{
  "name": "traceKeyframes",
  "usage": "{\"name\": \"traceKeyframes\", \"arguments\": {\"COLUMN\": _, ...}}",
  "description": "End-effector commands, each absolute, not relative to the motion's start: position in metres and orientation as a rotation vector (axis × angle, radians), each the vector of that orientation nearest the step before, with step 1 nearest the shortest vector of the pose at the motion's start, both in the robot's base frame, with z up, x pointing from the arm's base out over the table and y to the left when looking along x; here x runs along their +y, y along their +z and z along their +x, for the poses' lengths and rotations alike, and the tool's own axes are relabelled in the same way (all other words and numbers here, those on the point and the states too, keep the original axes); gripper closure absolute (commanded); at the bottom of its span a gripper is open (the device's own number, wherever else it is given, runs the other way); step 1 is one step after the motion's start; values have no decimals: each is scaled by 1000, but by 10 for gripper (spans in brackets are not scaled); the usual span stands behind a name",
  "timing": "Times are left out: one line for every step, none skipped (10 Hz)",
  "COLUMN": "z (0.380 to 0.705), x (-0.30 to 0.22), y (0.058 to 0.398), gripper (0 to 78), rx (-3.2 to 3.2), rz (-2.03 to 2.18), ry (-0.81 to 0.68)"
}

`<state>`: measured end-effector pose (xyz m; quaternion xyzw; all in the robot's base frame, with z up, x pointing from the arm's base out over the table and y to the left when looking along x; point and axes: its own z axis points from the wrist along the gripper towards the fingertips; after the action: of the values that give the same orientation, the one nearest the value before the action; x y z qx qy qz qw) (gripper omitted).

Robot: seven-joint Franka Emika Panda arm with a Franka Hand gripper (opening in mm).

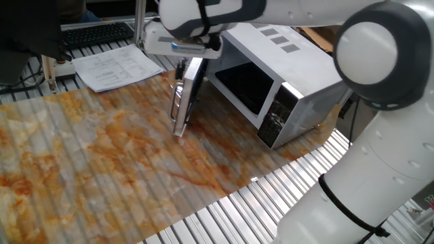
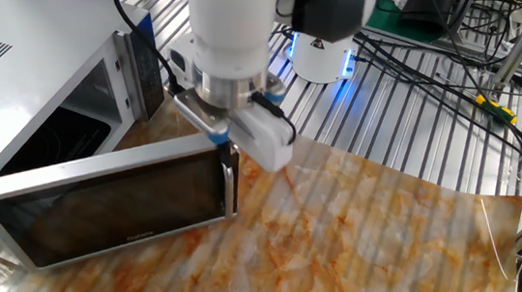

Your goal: Close the microwave door

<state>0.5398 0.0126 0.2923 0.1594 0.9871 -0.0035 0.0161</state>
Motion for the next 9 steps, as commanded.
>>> {"name": "traceKeyframes", "arguments": {"z": 531, "x": 1, "y": 292, "gripper": 776, "rx": 3078, "rz": 417, "ry": 6}}
{"name": "traceKeyframes", "arguments": {"z": 528, "x": -4, "y": 292, "gripper": 776, "rx": 3082, "rz": 394, "ry": 11}}
{"name": "traceKeyframes", "arguments": {"z": 525, "x": -9, "y": 293, "gripper": 776, "rx": 3085, "rz": 371, "ry": 14}}
{"name": "traceKeyframes", "arguments": {"z": 521, "x": -14, "y": 292, "gripper": 776, "rx": 3087, "rz": 353, "ry": 18}}
{"name": "traceKeyframes", "arguments": {"z": 520, "x": -15, "y": 292, "gripper": 776, "rx": 3088, "rz": 347, "ry": 18}}
{"name": "traceKeyframes", "arguments": {"z": 515, "x": -22, "y": 290, "gripper": 776, "rx": 3090, "rz": 322, "ry": 23}}
{"name": "traceKeyframes", "arguments": {"z": 513, "x": -25, "y": 289, "gripper": 776, "rx": 3089, "rz": 310, "ry": 28}}
{"name": "traceKeyframes", "arguments": {"z": 514, "x": -25, "y": 289, "gripper": 776, "rx": 3090, "rz": 310, "ry": 31}}
{"name": "traceKeyframes", "arguments": {"z": 514, "x": -25, "y": 289, "gripper": 776, "rx": 3091, "rz": 307, "ry": 31}}
